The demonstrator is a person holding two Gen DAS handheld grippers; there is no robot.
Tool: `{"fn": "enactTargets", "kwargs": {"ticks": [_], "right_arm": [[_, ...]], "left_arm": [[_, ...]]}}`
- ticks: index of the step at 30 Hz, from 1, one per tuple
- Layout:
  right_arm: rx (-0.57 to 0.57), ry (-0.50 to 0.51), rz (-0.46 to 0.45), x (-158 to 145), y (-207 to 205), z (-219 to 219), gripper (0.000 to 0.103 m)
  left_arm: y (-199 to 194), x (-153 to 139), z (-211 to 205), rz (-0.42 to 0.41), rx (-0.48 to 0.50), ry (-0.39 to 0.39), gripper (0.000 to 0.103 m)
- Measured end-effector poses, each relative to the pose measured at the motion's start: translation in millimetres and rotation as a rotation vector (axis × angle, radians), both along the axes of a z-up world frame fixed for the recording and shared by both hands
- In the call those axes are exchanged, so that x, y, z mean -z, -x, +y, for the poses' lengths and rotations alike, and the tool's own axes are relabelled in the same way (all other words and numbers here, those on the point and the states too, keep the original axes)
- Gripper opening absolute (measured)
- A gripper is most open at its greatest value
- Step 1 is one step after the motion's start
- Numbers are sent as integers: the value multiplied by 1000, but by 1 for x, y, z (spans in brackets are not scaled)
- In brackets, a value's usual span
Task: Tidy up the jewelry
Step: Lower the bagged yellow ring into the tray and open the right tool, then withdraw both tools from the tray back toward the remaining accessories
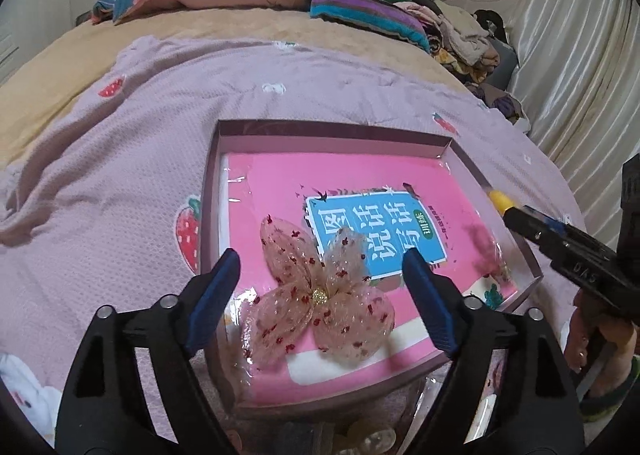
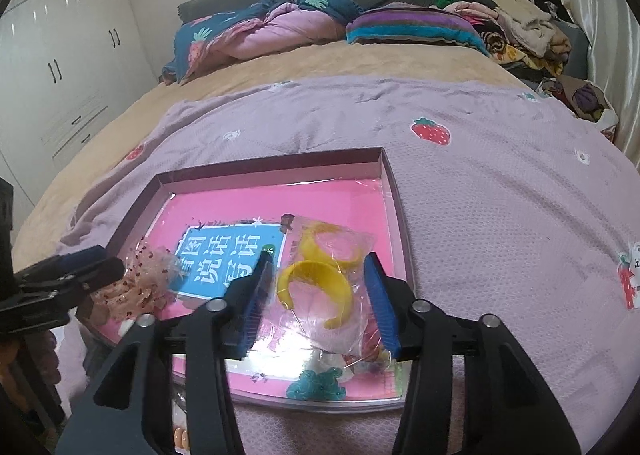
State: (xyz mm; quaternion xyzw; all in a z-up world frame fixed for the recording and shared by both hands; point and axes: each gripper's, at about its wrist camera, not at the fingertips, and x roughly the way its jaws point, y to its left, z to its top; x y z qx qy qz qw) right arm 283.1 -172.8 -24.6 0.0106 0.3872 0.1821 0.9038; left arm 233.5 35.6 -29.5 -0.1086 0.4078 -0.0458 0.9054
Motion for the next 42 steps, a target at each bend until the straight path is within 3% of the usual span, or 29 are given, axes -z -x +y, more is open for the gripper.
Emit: {"fn": "enactTargets", "kwargs": {"ticks": [4, 10, 19, 35, 38, 42], "right_arm": [[17, -5, -10, -2, 2, -3, 73], [38, -37, -33, -13, 7, -13, 85], [44, -44, -76, -31, 20, -20, 87], [78, -59, -168, -74, 62, -48, 88], [84, -49, -186, -82, 72, -53, 97], [87, -30, -214, -89, 87, -56, 97]], "left_arm": [[1, -5, 1, -11, -8, 7, 82], [5, -16, 6, -36, -27, 4, 90], [19, -31, 19, -41, -61, 33, 93], [59, -71, 18, -121, -97, 31, 93], [68, -76, 13, -130, -93, 28, 93], [78, -82, 7, -141, -88, 25, 93]]}}
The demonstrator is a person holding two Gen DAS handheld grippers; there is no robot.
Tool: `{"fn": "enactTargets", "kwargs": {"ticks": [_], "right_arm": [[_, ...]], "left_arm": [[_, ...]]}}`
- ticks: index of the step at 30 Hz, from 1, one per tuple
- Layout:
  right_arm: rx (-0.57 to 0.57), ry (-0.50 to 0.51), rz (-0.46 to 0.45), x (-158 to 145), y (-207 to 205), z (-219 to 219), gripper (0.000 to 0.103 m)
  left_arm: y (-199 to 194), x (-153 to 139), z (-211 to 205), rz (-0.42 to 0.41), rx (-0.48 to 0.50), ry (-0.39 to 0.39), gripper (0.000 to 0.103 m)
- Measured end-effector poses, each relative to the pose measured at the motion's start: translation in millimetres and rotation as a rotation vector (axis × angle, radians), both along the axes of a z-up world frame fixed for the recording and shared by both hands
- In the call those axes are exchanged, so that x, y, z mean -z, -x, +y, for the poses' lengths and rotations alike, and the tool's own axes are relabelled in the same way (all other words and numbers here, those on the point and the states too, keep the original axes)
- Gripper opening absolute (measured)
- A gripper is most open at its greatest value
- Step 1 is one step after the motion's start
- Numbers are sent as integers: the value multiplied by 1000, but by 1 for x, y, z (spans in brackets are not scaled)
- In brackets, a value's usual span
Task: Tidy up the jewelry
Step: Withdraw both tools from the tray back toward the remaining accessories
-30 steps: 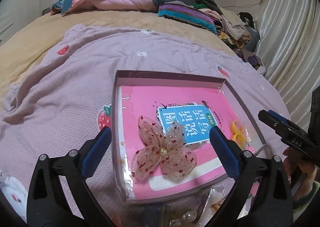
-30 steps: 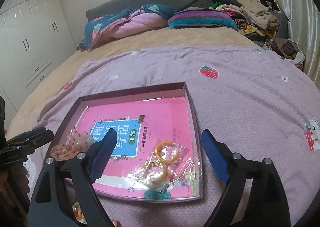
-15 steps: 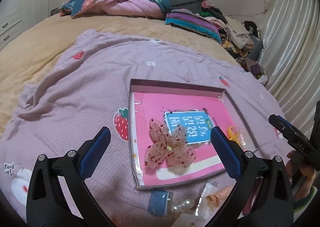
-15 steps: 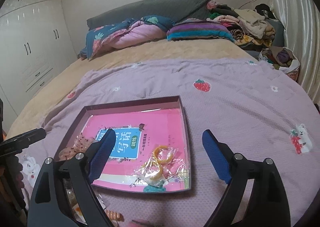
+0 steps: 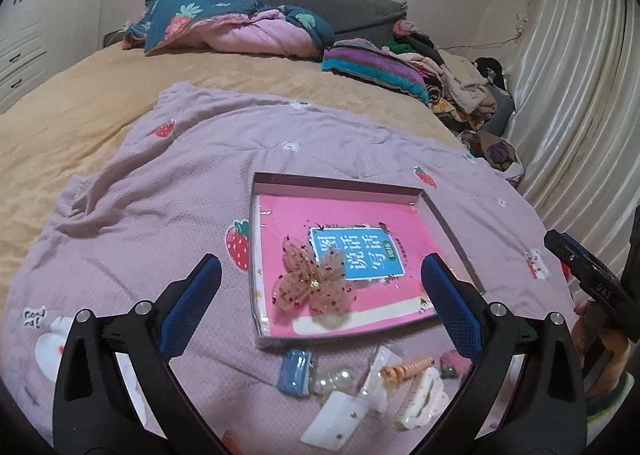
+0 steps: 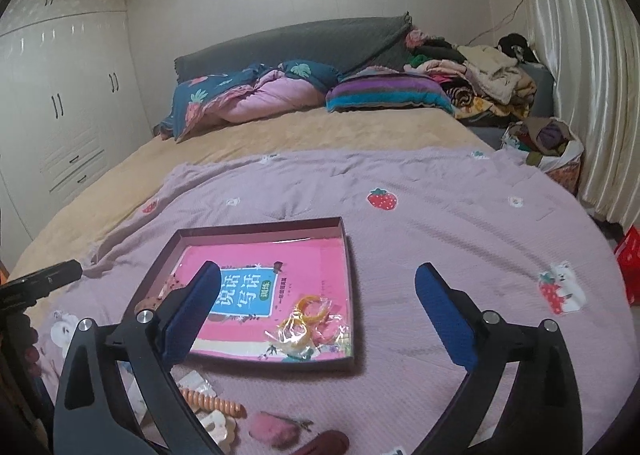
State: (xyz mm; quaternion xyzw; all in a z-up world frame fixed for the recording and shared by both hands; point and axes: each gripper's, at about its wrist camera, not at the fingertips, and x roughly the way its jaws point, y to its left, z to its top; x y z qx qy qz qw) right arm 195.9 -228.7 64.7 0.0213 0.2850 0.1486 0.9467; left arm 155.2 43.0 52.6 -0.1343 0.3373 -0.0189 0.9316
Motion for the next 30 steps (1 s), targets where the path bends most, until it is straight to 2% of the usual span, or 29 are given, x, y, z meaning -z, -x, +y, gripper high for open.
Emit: {"fn": "enactTargets", "kwargs": {"ticks": [17, 21, 30], "right_arm": [[1, -7, 8, -7, 51, -18, 97], [-7, -32, 41, 0, 60, -24, 97], [0, 10, 74, 15, 77, -31, 97]], "left_arm": [[41, -9, -25, -24, 47, -25, 93], [48, -6, -30, -15, 56, -34, 93], [59, 10, -40, 23, 77, -53, 93]]}}
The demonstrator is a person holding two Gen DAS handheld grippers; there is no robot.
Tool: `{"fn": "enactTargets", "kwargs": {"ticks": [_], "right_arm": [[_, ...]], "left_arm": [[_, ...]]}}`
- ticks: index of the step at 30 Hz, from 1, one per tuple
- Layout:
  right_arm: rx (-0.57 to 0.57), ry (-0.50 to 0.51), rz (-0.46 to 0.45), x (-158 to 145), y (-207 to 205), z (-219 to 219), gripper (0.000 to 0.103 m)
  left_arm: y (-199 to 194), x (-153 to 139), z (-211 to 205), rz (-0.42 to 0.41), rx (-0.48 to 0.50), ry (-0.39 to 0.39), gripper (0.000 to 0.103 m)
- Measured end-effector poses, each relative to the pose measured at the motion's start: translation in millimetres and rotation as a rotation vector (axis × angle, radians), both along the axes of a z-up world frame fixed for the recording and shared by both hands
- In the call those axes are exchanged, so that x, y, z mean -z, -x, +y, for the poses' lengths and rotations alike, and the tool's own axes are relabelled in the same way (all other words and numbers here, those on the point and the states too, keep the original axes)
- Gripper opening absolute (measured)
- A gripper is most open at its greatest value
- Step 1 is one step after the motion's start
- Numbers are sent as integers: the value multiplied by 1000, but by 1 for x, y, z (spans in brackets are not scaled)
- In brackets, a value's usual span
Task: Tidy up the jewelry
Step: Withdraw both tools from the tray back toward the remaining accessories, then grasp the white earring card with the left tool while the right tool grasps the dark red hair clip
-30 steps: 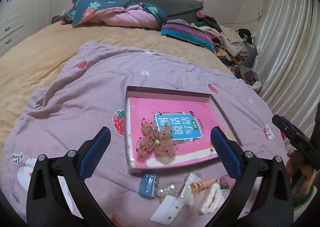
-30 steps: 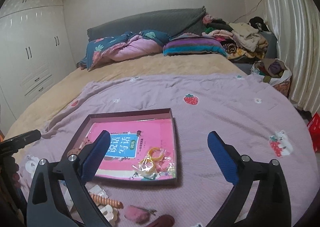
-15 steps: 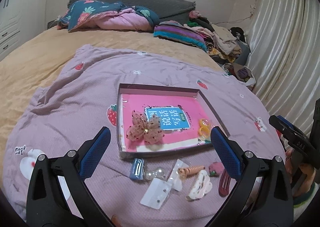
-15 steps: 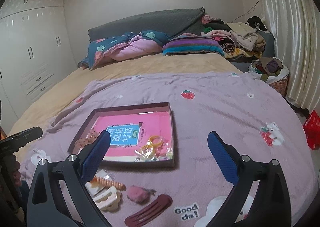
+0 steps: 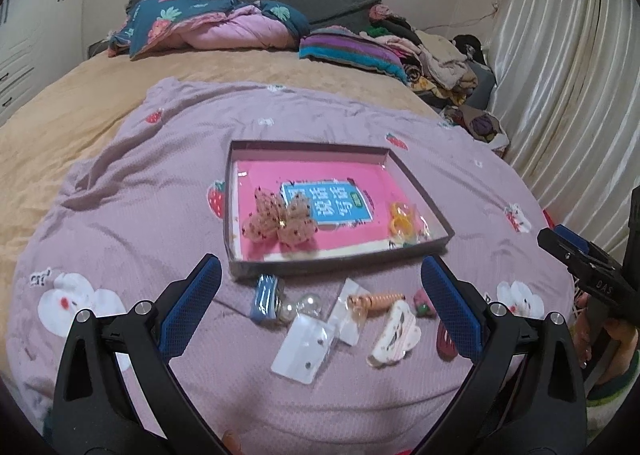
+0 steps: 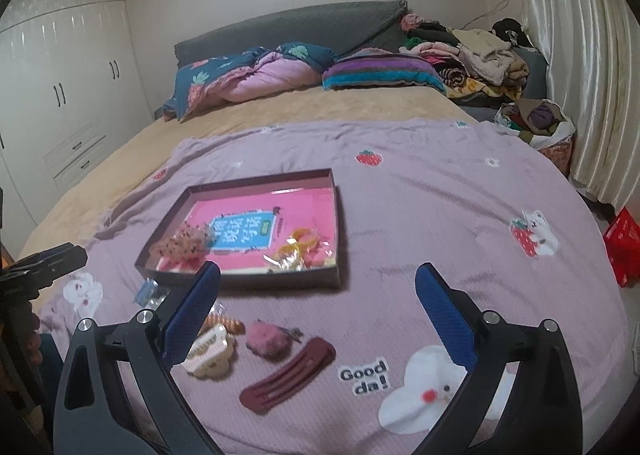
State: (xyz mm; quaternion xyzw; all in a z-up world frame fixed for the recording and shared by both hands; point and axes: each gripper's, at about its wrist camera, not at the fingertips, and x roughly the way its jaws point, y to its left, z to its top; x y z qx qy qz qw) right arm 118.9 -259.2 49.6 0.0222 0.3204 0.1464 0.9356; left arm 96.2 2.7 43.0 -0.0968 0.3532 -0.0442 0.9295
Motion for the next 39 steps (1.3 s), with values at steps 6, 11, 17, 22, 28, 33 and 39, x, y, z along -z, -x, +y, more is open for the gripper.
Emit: {"fn": "enactTargets", "kwargs": {"ticks": [6, 11, 17, 22, 28, 33, 39], "right_arm": [[7, 42, 40, 16, 6, -3, 97], [13, 56, 76, 31, 6, -4, 97], [18, 85, 71, 37, 10, -4, 97], [5, 81, 106, 47, 12, 0, 97], [-20, 110, 137, 58, 16, 10, 97], [-46, 125, 165, 69, 18, 18, 97], [-72, 129, 209, 84, 19, 27, 97]], "left_arm": [[3, 14, -8, 25, 30, -7, 93], [0, 31, -15, 58, 42, -13, 93], [0, 46, -18, 96, 47, -24, 93], [3, 62, -16, 140, 44, -33, 93], [7, 77, -11, 179, 47, -38, 93], [7, 91, -11, 213, 57, -44, 93], [3, 104, -9, 226, 60, -62, 92]]}}
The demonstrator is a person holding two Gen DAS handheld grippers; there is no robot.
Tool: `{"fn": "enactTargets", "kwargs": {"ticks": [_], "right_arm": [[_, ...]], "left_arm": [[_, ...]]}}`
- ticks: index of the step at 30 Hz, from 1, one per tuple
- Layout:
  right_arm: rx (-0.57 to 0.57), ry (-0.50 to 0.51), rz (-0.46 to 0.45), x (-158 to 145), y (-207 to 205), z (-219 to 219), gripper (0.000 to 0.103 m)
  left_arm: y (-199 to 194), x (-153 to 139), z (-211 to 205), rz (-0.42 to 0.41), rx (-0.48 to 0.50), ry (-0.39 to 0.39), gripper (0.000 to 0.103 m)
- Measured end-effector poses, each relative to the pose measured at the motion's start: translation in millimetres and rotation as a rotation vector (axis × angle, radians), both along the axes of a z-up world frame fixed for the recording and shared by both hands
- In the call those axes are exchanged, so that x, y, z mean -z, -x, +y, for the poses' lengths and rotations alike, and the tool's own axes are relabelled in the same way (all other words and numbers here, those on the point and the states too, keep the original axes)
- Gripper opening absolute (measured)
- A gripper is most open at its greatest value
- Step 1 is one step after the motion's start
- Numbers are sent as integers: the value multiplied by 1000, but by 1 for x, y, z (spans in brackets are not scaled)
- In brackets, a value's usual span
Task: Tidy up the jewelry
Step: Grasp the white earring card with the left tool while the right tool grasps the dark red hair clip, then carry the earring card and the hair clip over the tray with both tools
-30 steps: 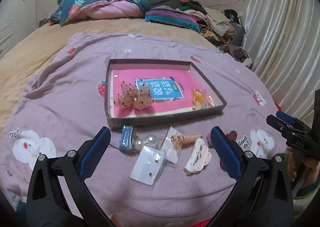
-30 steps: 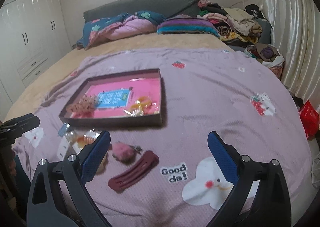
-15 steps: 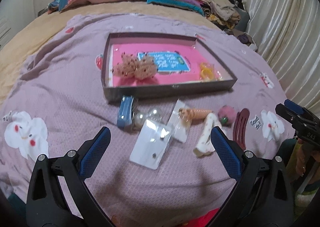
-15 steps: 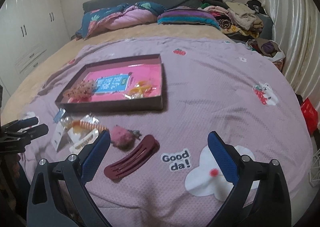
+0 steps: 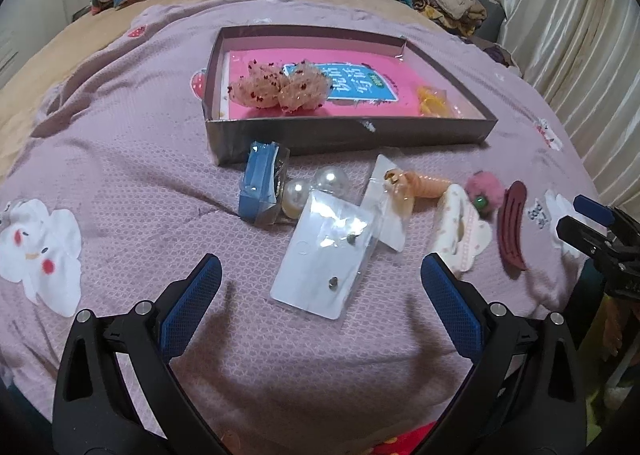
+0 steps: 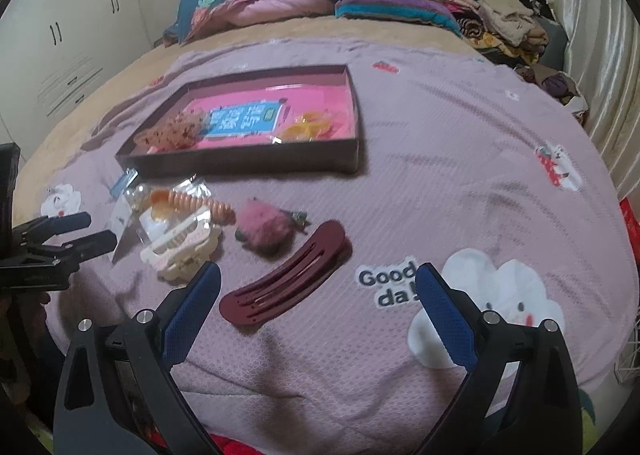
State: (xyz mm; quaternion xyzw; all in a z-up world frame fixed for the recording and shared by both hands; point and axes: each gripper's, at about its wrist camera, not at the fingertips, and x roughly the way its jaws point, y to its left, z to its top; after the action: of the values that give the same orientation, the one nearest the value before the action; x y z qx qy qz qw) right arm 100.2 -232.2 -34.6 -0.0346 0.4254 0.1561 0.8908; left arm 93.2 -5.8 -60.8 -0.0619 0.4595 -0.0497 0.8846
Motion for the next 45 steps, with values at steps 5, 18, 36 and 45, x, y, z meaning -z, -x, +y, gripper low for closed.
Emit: {"fn": "enactTargets", "kwargs": {"ticks": [5, 18, 36, 45], "right_arm": [[8, -16, 52, 15, -5, 4, 97], [105, -6, 103, 44, -40, 17, 63], [200, -87, -30, 22, -42, -29, 30], [236, -65, -125, 1, -41, -53, 31]], "left_arm": [[-7, 11, -6, 19, 20, -15, 73], [-9, 17, -22, 1, 77, -49, 37], [0, -15, -16, -68, 36, -15, 36], [-9, -25, -19, -78, 20, -5, 37]]}}
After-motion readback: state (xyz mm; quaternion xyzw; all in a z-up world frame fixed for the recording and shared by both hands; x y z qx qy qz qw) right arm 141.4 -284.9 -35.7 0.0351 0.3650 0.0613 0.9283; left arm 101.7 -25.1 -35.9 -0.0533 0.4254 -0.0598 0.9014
